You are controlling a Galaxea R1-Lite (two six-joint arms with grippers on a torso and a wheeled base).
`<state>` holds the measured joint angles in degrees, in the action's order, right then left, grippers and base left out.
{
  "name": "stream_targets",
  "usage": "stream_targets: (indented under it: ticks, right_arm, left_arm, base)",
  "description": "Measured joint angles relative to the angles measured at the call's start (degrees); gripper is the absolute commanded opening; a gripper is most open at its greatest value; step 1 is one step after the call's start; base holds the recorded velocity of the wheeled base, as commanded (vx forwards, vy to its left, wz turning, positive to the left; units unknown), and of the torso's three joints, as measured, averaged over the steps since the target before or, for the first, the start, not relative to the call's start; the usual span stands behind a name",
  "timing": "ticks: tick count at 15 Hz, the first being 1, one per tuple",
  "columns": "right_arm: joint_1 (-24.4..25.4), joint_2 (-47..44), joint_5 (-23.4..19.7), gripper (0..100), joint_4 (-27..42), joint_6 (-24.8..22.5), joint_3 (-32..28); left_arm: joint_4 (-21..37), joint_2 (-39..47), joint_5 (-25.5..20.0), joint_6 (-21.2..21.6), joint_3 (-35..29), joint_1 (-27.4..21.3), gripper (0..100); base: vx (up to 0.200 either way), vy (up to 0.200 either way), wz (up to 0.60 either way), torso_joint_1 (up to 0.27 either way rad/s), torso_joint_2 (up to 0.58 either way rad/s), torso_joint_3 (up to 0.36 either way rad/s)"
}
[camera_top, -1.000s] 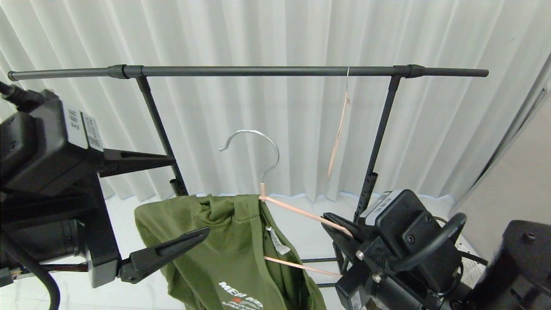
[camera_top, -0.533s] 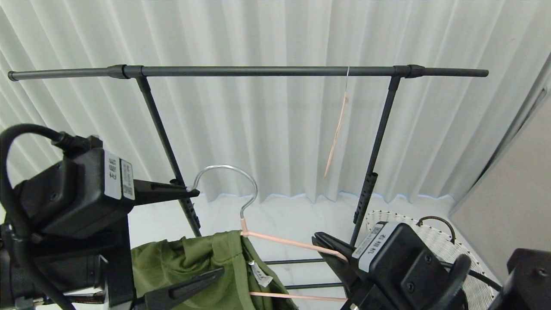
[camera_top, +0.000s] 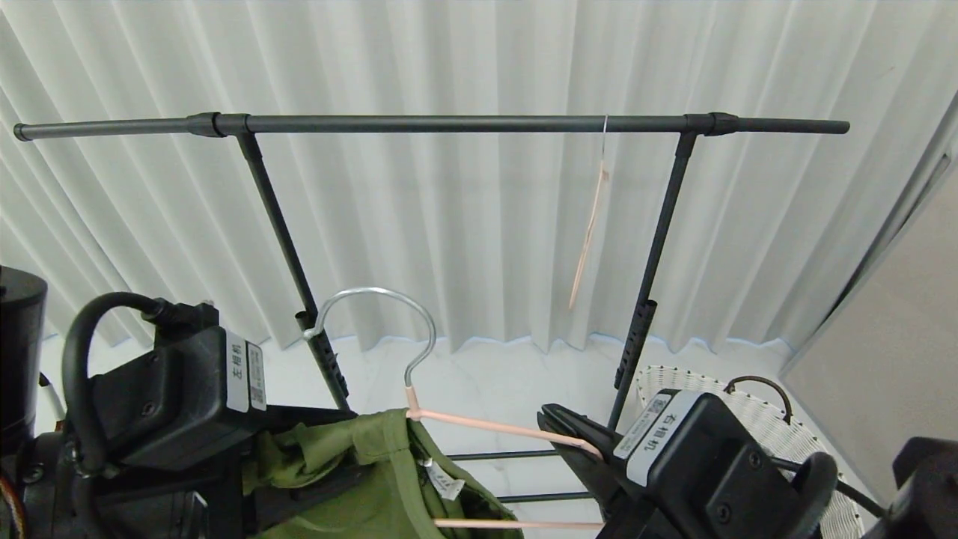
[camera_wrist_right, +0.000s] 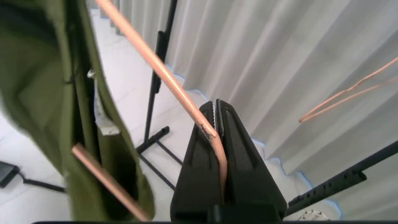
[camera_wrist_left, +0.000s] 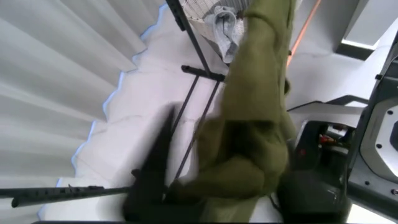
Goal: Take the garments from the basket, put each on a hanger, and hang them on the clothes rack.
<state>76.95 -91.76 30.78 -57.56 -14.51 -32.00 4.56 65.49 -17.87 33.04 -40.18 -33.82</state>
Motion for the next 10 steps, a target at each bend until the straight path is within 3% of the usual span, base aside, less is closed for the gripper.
stream_targets:
  ticks: [7, 8, 10]
  right_arm:
    - [0.0, -0.1, 0.3, 0, -2.2, 0.0, 0.1]
    - [0.0, -0.1, 0.3, 100, -2.2, 0.0, 0.2]
    - [0.0, -0.1, 0.3, 100, -2.6, 0.1, 0.3]
  left_arm:
    - [0.0, -0.4, 0.5, 0.0, 1.0, 0.2, 0]
    - [0.0, -0.5, 1.0, 0.0, 1.0, 0.5, 0]
    - [0.0, -0.6, 2.7, 0.0, 1.0, 0.7, 0]
  base:
    - [0.000, 0.000, 0.00, 0.000, 0.00, 0.000]
    - [0.000, 0.000, 0.00, 0.000, 0.00, 0.000]
    - [0.000, 0.000, 0.00, 0.000, 0.00, 0.000]
